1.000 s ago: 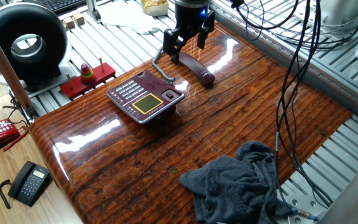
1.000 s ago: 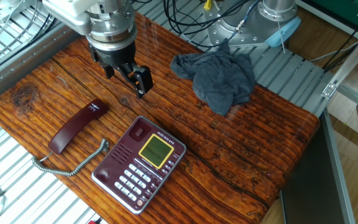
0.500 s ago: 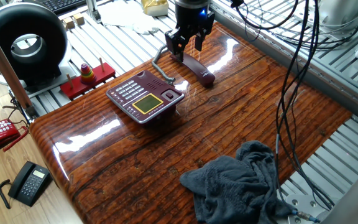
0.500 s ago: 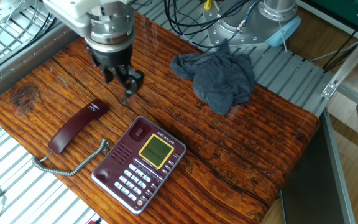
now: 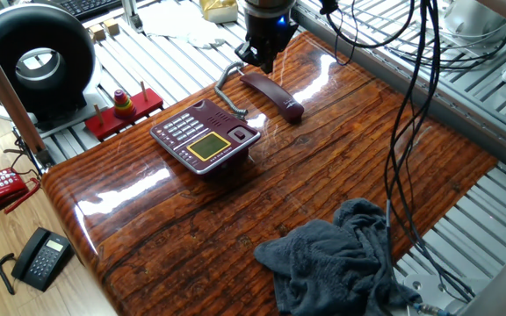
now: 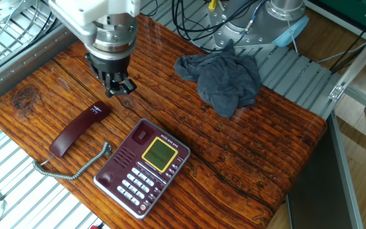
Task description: Place the handset of the telephone on the corresponding phone cradle
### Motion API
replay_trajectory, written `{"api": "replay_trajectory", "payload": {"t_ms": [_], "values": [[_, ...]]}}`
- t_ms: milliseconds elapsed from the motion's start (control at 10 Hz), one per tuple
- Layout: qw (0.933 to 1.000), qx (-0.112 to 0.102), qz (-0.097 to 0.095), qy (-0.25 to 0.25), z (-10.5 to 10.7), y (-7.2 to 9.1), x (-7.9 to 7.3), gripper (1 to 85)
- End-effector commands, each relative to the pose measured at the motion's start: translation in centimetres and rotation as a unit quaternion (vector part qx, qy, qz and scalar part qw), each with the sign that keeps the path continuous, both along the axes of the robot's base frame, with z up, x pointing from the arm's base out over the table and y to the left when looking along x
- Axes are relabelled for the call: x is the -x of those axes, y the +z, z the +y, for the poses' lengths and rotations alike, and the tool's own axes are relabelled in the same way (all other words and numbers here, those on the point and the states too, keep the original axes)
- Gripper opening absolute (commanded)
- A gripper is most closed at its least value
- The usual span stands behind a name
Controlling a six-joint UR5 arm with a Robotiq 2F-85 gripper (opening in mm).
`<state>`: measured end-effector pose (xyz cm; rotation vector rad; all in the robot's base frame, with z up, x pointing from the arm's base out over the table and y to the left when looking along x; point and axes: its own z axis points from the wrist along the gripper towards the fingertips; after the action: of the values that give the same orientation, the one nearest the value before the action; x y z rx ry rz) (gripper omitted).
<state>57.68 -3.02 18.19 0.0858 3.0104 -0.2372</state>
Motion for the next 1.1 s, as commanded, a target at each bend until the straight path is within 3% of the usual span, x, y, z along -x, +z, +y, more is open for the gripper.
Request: {"api": "replay_trajectory", "payload": {"t_ms": [0,200,400,600,800,1000], "values": [[1.0,-0.003,-0.003,0.009,-0.9,-0.6,-0.7,1.0],[0.9995,-0.014,-0.013,0.026,-1.4,-1.4,-1.6,1.0],[0.9973,-0.064,0.003,0.035,-0.1,-1.6,-0.9,1.0],[0.9973,-0.05,0.016,0.051,-1.1,-2.1,-0.5,1.0],[0.9974,-0.024,0.009,0.067,-2.5,-2.8,-1.2,1.0],[0.9978,-0.022,0.011,0.062,-3.0,-2.5,-0.8,1.0]]}}
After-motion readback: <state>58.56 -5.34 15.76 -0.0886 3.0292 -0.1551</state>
